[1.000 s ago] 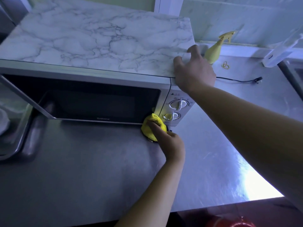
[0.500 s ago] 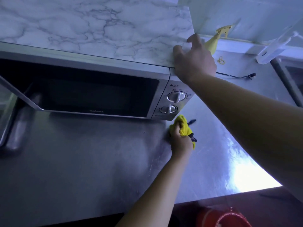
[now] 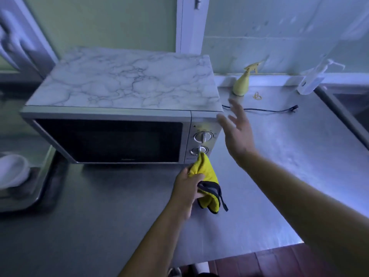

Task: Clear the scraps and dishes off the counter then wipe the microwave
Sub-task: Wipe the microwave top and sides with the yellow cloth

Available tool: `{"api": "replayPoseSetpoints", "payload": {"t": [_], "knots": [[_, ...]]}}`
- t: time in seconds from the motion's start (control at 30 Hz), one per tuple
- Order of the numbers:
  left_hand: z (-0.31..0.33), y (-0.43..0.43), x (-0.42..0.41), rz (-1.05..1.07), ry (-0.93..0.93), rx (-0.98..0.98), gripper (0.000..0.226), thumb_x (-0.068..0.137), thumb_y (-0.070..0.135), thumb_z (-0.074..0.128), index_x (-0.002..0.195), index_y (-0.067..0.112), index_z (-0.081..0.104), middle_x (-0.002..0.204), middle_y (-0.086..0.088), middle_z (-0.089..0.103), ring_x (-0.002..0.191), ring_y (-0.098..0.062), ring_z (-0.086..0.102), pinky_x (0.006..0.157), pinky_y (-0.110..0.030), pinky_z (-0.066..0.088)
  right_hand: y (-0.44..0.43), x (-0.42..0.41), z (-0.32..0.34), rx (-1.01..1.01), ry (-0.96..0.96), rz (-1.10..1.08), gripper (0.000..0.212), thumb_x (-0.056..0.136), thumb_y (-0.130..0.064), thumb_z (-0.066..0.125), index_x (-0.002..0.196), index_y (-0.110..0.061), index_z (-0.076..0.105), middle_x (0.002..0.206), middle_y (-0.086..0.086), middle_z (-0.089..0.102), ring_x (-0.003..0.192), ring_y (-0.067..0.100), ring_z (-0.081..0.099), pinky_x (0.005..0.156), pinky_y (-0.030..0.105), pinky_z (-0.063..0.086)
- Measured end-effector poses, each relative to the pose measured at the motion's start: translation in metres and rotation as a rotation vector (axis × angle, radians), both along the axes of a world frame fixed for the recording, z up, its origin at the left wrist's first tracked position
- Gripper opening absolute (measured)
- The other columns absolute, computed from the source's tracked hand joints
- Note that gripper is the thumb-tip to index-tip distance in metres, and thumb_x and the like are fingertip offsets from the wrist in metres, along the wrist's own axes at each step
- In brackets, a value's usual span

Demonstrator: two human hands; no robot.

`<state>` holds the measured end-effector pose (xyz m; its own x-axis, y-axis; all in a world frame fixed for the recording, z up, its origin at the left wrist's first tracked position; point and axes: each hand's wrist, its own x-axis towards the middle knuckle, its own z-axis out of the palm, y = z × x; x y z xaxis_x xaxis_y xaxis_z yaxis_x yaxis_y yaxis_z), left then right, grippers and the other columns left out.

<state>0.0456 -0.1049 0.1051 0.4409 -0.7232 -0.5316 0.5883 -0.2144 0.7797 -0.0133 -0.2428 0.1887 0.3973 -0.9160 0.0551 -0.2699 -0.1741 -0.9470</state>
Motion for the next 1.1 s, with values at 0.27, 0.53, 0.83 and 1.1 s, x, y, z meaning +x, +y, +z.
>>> {"api": "replayPoseSetpoints", "payload": {"t": [0.27,0.53,0.83,1.1], "knots": [[0.076,-0.012,-0.003,-0.211,-0.225,-0.111,0.026,0.085,0.026,0.068,0.109,0.017,0.069,0.094,-0.004,0.072,0.083,-0.019,0.069,0.070,-0.033,0.056,0.086,-0.073,-0.047,0.208,-0.268,0.348,0.085,0.082,-0.007,0.080,0.148,-0.040,0.037,0.125,0.002,0.065,0.104,0.012,0.069,0.080,0.023,0.055],[0.123,-0.039,0.032,-0.414,-0.754,-0.010,0.017,0.091,0.031,0.066,0.103,0.024,0.075,0.104,-0.003,0.076,0.099,-0.014,0.071,0.094,-0.036,0.057,0.054,-0.089,-0.073,0.467,-0.262,-0.073,0.029,0.092,-0.018,0.068,0.086,-0.046,0.071,0.080,-0.016,0.075,0.079,0.006,0.071,0.053,0.012,0.050],[0.121,-0.118,0.134,-0.324,-1.385,0.144,0.032,0.098,0.035,0.056,0.130,0.031,0.064,0.141,0.008,0.058,0.134,-0.008,0.047,0.111,-0.023,0.033,0.023,-0.049,-0.039,0.007,-0.569,-0.080,0.065,0.085,0.000,0.049,0.143,-0.029,0.053,0.132,-0.006,0.063,0.120,0.020,0.060,0.099,0.039,0.049],[0.094,-0.138,0.162,-0.547,-1.783,0.426,0.052,0.100,0.057,0.027,0.150,0.046,0.028,0.165,-0.001,0.020,0.151,-0.026,0.016,0.119,-0.046,0.009,0.020,0.007,-0.038,-0.006,-0.570,0.055,0.041,0.095,-0.039,0.055,0.132,-0.026,0.065,0.145,-0.018,0.053,0.146,0.007,0.034,0.117,0.025,0.031]]}}
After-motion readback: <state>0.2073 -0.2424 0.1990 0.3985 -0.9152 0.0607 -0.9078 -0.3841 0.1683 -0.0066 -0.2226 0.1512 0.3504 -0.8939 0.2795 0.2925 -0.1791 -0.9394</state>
